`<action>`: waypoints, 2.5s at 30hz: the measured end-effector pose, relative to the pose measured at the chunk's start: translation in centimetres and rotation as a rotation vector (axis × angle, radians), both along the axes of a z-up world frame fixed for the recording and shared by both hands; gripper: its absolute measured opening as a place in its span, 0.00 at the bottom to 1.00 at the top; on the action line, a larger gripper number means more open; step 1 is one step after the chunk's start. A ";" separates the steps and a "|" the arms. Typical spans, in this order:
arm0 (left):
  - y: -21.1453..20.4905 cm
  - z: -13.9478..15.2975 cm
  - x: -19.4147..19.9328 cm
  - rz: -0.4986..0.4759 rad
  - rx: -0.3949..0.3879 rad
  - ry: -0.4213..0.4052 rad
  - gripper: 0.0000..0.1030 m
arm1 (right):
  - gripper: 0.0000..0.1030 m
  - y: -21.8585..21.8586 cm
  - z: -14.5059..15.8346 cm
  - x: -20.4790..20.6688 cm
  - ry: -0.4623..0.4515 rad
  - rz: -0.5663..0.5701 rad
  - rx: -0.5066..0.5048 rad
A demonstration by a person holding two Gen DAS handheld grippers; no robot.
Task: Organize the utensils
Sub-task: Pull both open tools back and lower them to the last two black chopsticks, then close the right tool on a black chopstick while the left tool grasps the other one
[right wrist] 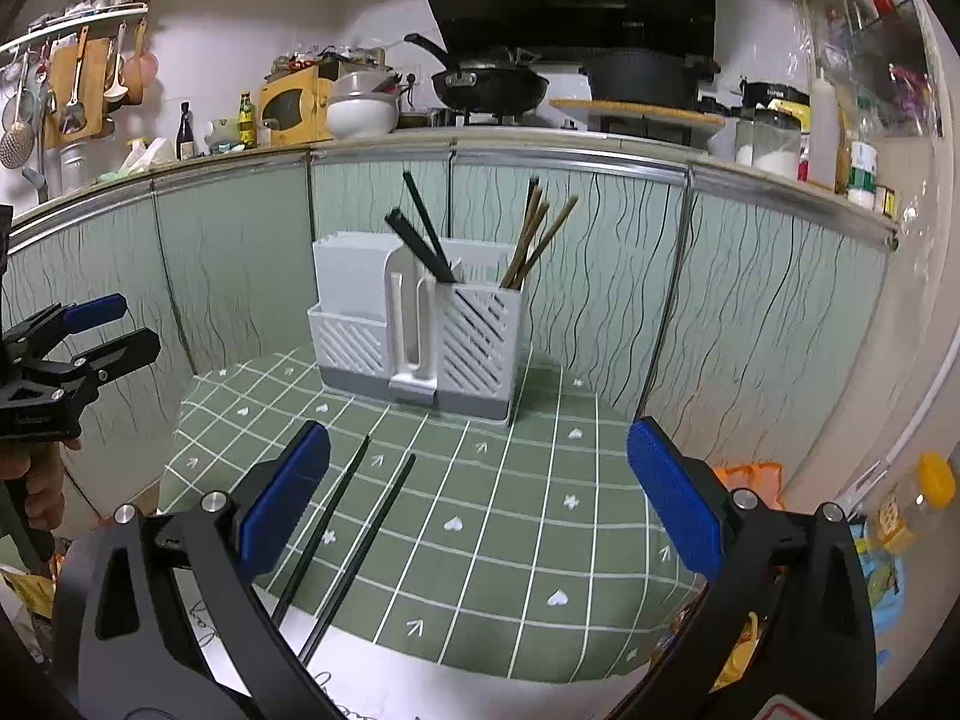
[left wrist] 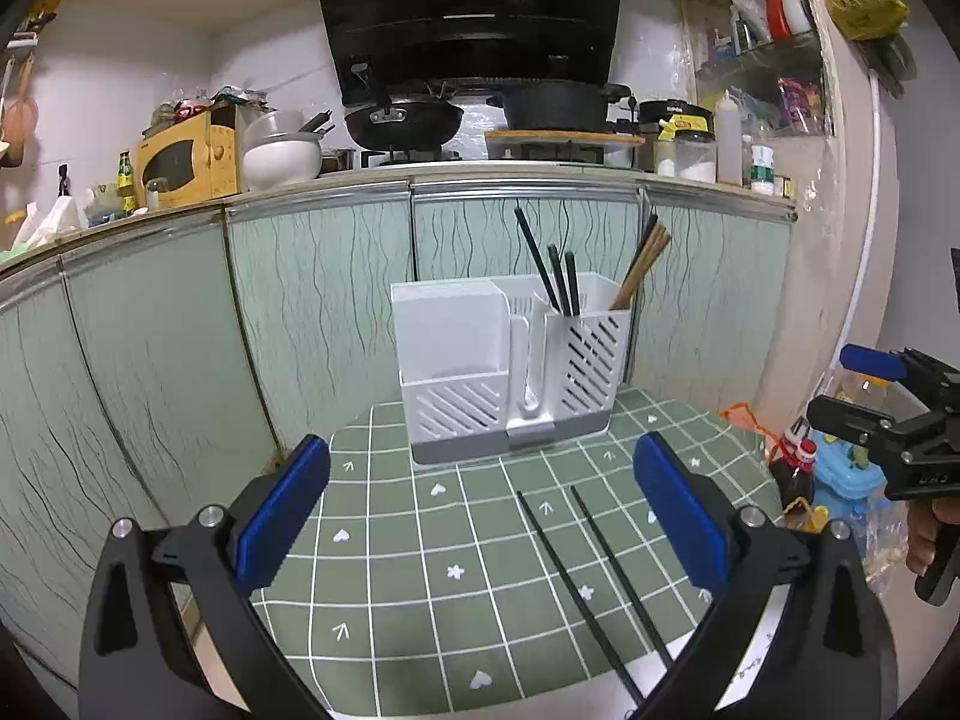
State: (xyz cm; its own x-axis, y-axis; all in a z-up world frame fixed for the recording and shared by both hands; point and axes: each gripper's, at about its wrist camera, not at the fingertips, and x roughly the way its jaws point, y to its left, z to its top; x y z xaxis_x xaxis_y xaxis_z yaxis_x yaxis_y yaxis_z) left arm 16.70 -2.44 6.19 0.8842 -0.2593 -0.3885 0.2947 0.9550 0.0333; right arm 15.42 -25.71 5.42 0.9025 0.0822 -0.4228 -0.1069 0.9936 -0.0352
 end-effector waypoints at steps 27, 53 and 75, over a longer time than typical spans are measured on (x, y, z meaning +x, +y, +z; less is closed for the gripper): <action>-0.3 -11.1 -2.0 0.063 0.030 0.151 0.96 | 0.92 3.7 -10.9 -1.4 0.151 0.057 -0.004; 0.8 -15.1 -2.8 0.076 0.029 0.255 0.96 | 0.10 8.2 -16.9 1.2 0.325 0.093 0.035; -4.1 -15.2 -2.7 -0.047 0.076 0.263 0.94 | 0.06 3.8 -16.9 1.9 0.340 -0.019 0.031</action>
